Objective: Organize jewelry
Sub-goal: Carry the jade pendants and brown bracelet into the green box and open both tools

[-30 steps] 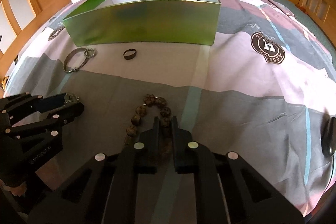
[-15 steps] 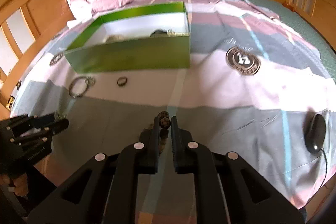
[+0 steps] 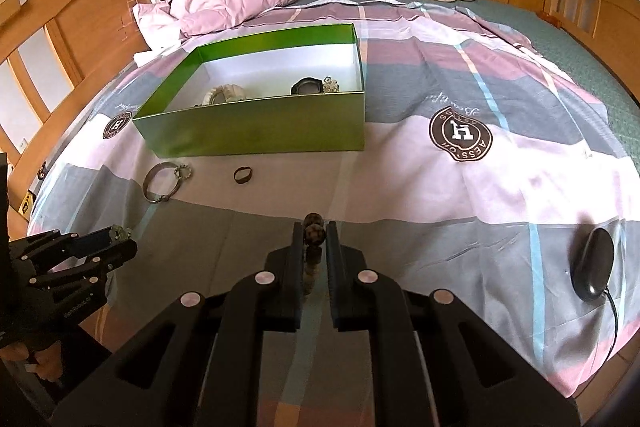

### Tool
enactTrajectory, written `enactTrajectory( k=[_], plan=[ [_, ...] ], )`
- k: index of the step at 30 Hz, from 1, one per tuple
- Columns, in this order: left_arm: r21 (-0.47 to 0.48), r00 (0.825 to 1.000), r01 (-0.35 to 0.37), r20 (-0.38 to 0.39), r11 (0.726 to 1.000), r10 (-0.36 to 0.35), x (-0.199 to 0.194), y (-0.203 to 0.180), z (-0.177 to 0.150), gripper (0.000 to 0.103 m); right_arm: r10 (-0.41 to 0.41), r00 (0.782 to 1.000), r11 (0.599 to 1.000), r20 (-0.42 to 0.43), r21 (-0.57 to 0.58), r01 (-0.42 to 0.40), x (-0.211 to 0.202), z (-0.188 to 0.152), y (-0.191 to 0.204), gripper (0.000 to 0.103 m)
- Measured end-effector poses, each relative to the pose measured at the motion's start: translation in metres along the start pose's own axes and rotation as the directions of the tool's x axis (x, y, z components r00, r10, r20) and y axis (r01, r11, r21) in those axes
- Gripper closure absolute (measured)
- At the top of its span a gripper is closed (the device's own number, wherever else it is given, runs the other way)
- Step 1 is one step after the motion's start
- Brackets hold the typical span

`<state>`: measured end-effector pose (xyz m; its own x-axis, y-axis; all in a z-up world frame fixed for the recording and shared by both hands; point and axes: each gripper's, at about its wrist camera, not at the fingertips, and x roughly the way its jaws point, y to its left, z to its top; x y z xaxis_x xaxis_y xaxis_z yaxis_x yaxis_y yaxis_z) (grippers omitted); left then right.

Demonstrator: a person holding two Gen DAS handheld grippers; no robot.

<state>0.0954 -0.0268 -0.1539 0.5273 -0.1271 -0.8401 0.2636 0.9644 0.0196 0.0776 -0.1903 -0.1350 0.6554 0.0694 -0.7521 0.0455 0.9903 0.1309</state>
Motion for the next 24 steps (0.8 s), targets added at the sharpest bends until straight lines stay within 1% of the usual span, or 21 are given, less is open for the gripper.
enactTrajectory(
  k=[11, 13, 15, 16, 18, 22, 24],
  plan=[
    [0.0, 1.0, -0.003, -0.016, 1.0, 0.003, 0.005, -0.001, -0.001, 0.075, 0.005, 1.0, 1.0, -0.004, 0.006, -0.005, 0.001, -0.001, -0.002, 0.092],
    [-0.001, 1.0, 0.0, -0.015, 1.0, 0.0, 0.004, 0.0, 0.003, 0.075, 0.013, 1.0, 1.0, -0.001, 0.002, -0.013, 0.001, 0.005, -0.002, 0.092],
    [-0.003, 1.0, 0.008, -0.009, 1.0, -0.008, 0.001, 0.001, 0.011, 0.075, 0.027, 1.0, 1.0, 0.014, -0.004, -0.027, 0.0, 0.017, 0.0, 0.092],
    [-0.006, 1.0, 0.012, -0.002, 1.0, -0.012, -0.001, 0.002, 0.017, 0.075, 0.036, 0.999, 0.999, 0.028, -0.008, -0.036, -0.002, 0.026, 0.0, 0.092],
    [-0.012, 0.999, 0.016, 0.032, 1.0, -0.015, -0.01, 0.004, 0.039, 0.075, 0.06, 0.996, 0.998, 0.062, -0.014, -0.059, -0.006, 0.045, 0.001, 0.092],
    [-0.005, 0.992, 0.042, 0.117, 0.999, -0.041, -0.026, 0.005, 0.091, 0.074, 0.114, 0.982, 0.993, 0.149, -0.002, -0.115, -0.012, 0.094, 0.001, 0.092],
    [-0.002, 0.99, 0.041, 0.137, 0.999, -0.041, -0.026, 0.007, 0.116, 0.074, 0.127, 0.976, 0.992, 0.176, 0.006, -0.13, -0.007, 0.118, 0.0, 0.092]
  ],
)
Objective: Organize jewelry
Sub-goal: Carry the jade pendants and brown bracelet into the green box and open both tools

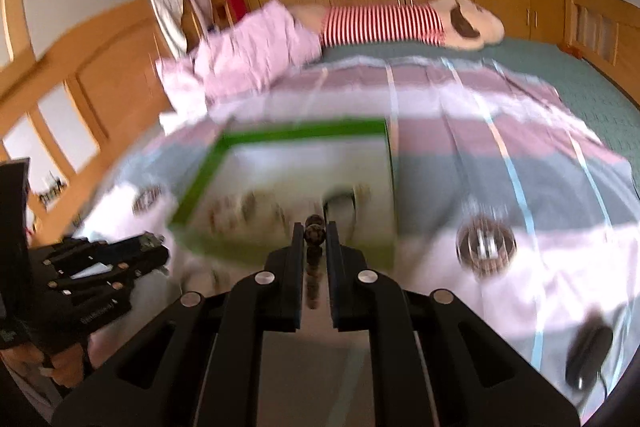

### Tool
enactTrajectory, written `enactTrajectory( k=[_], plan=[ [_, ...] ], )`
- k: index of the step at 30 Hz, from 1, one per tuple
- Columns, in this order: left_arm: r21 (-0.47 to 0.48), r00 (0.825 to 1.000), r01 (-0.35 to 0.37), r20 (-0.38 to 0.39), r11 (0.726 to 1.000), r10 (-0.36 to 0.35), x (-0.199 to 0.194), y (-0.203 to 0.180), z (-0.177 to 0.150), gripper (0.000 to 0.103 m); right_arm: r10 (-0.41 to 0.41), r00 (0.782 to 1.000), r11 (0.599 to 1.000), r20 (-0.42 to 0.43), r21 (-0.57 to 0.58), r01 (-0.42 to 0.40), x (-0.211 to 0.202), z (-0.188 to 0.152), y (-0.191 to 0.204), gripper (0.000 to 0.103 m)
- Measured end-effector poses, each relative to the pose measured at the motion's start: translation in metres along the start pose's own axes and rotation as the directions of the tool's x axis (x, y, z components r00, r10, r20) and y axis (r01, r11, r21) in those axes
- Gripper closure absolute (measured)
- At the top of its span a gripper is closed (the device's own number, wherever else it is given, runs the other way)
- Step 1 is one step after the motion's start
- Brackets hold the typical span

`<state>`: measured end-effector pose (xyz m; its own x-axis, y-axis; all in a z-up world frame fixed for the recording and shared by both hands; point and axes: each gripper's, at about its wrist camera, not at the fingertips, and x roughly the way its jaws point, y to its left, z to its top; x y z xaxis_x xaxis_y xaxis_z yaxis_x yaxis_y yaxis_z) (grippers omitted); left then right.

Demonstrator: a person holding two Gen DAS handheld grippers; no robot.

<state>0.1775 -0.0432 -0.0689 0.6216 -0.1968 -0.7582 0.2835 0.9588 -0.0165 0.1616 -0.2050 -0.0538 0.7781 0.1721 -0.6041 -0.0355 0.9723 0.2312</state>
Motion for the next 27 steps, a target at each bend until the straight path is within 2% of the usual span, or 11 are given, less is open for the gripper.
enactTrajectory(
  k=[3, 7, 13, 16, 17, 18, 19, 22, 25, 27],
  plan=[
    [-0.025, 1.0, -0.006, 0.001, 1.0, 0.007, 0.016, 0.006, 0.035, 0.074, 0.027, 0.999, 0.999, -0.022, 0.032, -0.027, 0.026, 0.022, -0.001, 0.092],
    [-0.077, 0.999, 0.0, -0.047, 0.997, -0.003, 0.051, 0.021, 0.069, 0.074, 0.024, 0.997, 0.999, -0.08, 0.041, -0.021, 0.07, 0.034, 0.003, 0.092],
    [-0.079, 0.993, -0.076, -0.097, 0.994, 0.068, 0.1, 0.037, 0.104, 0.074, 0.006, 0.991, 0.999, -0.137, 0.043, 0.0, 0.119, 0.037, 0.007, 0.092],
    [-0.08, 0.987, -0.081, -0.142, 0.993, 0.069, 0.129, 0.041, 0.113, 0.073, -0.016, 0.986, 0.999, -0.166, 0.033, 0.022, 0.142, 0.038, 0.008, 0.092],
    [-0.088, 0.984, -0.087, -0.162, 0.992, 0.072, 0.139, 0.043, 0.114, 0.068, -0.026, 0.984, 0.999, -0.175, 0.029, 0.032, 0.146, 0.037, 0.008, 0.086],
    [-0.099, 0.981, -0.094, -0.178, 0.991, 0.075, 0.146, 0.045, 0.114, 0.053, -0.032, 0.983, 0.999, -0.181, 0.03, 0.039, 0.147, 0.036, 0.008, 0.077],
    [-0.115, 0.981, -0.097, -0.181, 0.989, 0.075, 0.149, 0.048, 0.112, 0.048, -0.029, 0.983, 0.998, -0.182, 0.04, 0.037, 0.145, 0.034, 0.007, 0.059],
    [-0.139, 0.984, -0.078, -0.167, 0.987, 0.054, 0.138, 0.057, 0.103, 0.047, 0.002, 0.99, 0.999, -0.141, 0.047, 0.005, 0.121, 0.027, 0.004, 0.057],
    [-0.149, 0.994, -0.056, -0.099, 0.987, 0.041, 0.1, 0.063, 0.088, 0.048, -0.001, 0.995, 1.0, -0.101, 0.019, 0.003, 0.09, 0.016, 0.006, 0.057],
    [-0.136, 0.997, -0.055, -0.069, 0.989, 0.046, 0.076, 0.063, 0.075, 0.048, 0.026, 0.995, 1.0, -0.094, 0.01, -0.025, 0.071, 0.006, 0.01, 0.057]
  ],
)
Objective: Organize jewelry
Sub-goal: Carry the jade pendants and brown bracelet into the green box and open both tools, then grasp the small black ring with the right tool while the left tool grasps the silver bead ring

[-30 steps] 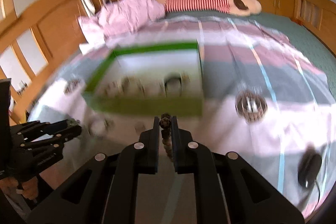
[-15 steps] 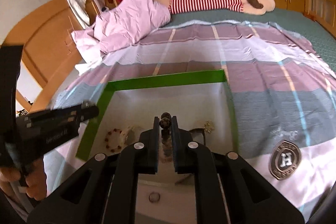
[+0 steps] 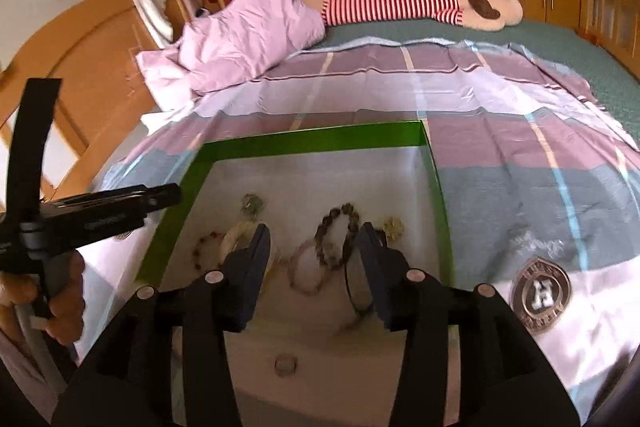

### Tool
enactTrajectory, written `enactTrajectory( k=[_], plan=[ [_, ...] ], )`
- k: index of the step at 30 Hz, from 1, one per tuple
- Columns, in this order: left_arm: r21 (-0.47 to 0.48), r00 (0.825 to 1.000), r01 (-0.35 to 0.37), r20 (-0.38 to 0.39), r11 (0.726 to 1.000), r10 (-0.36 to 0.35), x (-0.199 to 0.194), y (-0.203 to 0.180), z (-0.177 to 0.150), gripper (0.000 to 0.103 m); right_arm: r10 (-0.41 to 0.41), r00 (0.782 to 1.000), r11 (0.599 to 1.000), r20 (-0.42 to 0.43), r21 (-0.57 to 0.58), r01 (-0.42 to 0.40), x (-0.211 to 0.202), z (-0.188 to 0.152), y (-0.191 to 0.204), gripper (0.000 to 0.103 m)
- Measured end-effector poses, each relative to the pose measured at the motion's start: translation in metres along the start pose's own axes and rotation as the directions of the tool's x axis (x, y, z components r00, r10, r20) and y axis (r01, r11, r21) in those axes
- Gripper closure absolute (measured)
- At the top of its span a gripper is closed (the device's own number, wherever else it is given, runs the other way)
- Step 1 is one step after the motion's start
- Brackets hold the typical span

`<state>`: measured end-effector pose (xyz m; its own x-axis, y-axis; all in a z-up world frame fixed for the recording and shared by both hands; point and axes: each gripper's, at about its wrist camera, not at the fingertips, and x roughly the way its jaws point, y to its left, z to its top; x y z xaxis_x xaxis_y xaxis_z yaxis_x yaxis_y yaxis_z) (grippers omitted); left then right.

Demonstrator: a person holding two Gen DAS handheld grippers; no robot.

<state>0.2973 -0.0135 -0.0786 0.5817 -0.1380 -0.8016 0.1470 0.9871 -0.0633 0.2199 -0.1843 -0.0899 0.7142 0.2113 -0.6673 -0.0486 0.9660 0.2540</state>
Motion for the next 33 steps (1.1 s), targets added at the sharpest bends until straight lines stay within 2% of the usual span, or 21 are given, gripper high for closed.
enactTrajectory(
  k=[3, 5, 7, 10, 13, 16, 22, 30, 32, 33],
  plan=[
    [0.053, 0.999, -0.016, 0.035, 0.998, 0.014, -0.032, 0.001, -0.035, 0.047, 0.015, 1.0, 0.999, -0.018, -0.049, -0.016, -0.018, -0.024, 0.01, 0.057],
    [0.076, 1.0, -0.019, 0.023, 0.997, 0.018, -0.039, 0.001, -0.059, 0.047, -0.008, 0.998, 0.995, -0.057, -0.098, 0.002, -0.018, -0.045, 0.016, 0.057],
    [0.1, 0.999, -0.035, -0.012, 0.994, 0.037, -0.033, 0.0, -0.085, 0.047, -0.03, 0.995, 0.992, -0.1, -0.125, 0.017, -0.01, -0.062, 0.02, 0.057],
    [0.107, 0.994, -0.062, -0.084, 0.992, 0.071, -0.014, 0.0, -0.111, 0.047, -0.04, 0.985, 0.995, -0.167, -0.098, 0.024, 0.002, -0.085, 0.019, 0.057],
    [0.09, 0.989, -0.067, -0.124, 0.994, 0.078, -0.003, 0.004, -0.125, 0.047, -0.037, 0.982, 0.995, -0.185, -0.094, 0.019, 0.004, -0.099, 0.021, 0.057],
    [0.072, 0.985, -0.083, -0.143, 0.994, 0.092, 0.002, 0.007, -0.132, 0.047, -0.036, 0.981, 0.996, -0.193, -0.092, 0.018, 0.009, -0.105, 0.022, 0.057],
    [0.099, 0.988, -0.083, -0.118, 0.992, 0.095, 0.001, -0.001, -0.131, 0.047, -0.077, 0.979, 0.994, -0.187, -0.093, 0.06, 0.034, -0.097, 0.019, 0.067],
    [0.114, 0.99, -0.038, -0.133, 0.993, 0.053, 0.012, -0.017, -0.125, 0.048, -0.069, 0.973, 0.987, -0.221, -0.154, 0.035, 0.065, -0.094, 0.035, 0.067],
    [0.116, 0.988, -0.045, -0.14, 0.992, 0.061, 0.017, -0.02, -0.123, 0.048, -0.091, 0.969, 0.985, -0.231, -0.166, 0.053, 0.07, -0.097, 0.035, 0.08],
    [0.122, 0.988, -0.047, -0.142, 0.991, 0.064, 0.019, -0.022, -0.122, 0.048, -0.09, 0.971, 0.985, -0.223, -0.164, 0.054, 0.069, -0.098, 0.033, 0.081]
  ],
)
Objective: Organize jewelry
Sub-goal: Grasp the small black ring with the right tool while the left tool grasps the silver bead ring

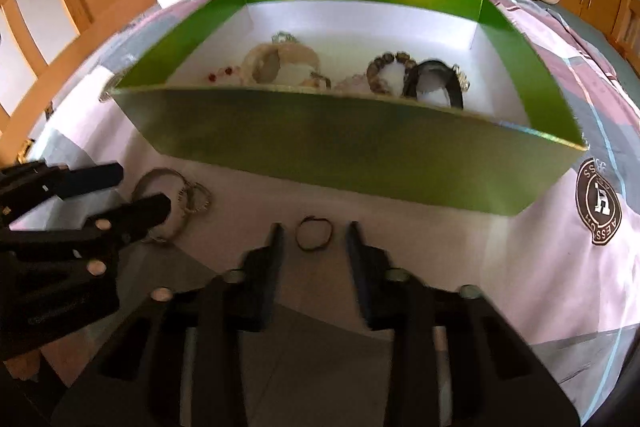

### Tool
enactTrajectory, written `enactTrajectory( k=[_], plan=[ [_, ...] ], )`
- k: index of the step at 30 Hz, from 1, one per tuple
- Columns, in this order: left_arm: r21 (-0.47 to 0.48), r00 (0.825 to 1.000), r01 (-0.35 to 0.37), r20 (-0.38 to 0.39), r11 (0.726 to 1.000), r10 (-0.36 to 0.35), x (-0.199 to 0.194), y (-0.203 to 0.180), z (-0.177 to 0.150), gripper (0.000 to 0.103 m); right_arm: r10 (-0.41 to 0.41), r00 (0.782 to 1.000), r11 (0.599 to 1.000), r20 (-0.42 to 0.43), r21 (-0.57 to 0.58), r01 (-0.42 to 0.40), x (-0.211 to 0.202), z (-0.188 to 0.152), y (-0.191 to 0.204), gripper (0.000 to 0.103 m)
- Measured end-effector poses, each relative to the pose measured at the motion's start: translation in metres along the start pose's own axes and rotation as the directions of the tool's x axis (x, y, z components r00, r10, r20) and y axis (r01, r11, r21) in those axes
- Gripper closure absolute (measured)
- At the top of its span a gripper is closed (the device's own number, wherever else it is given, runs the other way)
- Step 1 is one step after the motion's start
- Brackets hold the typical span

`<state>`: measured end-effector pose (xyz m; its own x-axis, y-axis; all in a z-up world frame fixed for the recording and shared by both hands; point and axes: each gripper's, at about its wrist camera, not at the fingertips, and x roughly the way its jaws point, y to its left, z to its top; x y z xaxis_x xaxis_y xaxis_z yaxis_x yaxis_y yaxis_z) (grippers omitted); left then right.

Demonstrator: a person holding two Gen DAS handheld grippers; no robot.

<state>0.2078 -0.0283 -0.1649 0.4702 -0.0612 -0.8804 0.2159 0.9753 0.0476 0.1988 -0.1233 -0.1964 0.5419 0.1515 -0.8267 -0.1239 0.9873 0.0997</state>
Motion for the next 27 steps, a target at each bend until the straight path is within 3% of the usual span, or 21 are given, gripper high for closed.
enactTrajectory(
  k=[7, 9, 11, 13, 16, 23, 25, 27],
  plan=[
    [0.036, 0.999, -0.04, -0.035, 0.999, 0.042, 0.018, -0.016, 0.009, 0.061, -0.016, 1.0, 1.0, 0.007, 0.027, 0.015, -0.013, -0.015, -0.017, 0.083],
    [0.033, 0.999, 0.001, -0.042, 0.999, 0.0, 0.017, -0.02, 0.008, 0.08, -0.024, 1.0, 0.999, 0.004, 0.038, 0.024, -0.018, -0.022, -0.024, 0.084],
    [0.043, 0.997, 0.064, -0.054, 0.997, -0.061, 0.015, -0.028, 0.005, 0.089, -0.018, 1.0, 0.998, 0.002, 0.057, 0.017, -0.022, -0.028, -0.031, 0.083],
    [0.07, 0.984, 0.171, -0.07, 0.983, -0.166, 0.011, -0.041, -0.001, 0.089, -0.015, 1.0, 0.996, -0.002, 0.083, 0.015, -0.029, -0.036, -0.04, 0.083],
    [0.058, 0.94, 0.336, -0.077, 0.94, -0.331, 0.001, -0.048, -0.009, 0.088, -0.018, 1.0, 0.994, -0.009, 0.107, 0.019, -0.038, -0.047, -0.049, 0.083],
    [-0.006, 0.949, 0.314, -0.04, 0.949, -0.314, -0.008, -0.021, -0.015, 0.07, -0.034, 0.999, 0.993, -0.007, 0.117, 0.034, -0.05, -0.063, -0.056, 0.083],
    [0.001, 0.952, 0.305, -0.038, 0.952, -0.304, -0.008, -0.019, -0.018, 0.058, -0.036, 0.999, 0.993, -0.003, 0.114, 0.037, -0.051, -0.065, -0.055, 0.083],
    [0.001, 0.96, 0.279, -0.038, 0.96, -0.279, -0.005, -0.021, -0.018, 0.055, -0.044, 0.999, 0.993, -0.001, 0.112, 0.043, -0.051, -0.068, -0.054, 0.082]
  ],
)
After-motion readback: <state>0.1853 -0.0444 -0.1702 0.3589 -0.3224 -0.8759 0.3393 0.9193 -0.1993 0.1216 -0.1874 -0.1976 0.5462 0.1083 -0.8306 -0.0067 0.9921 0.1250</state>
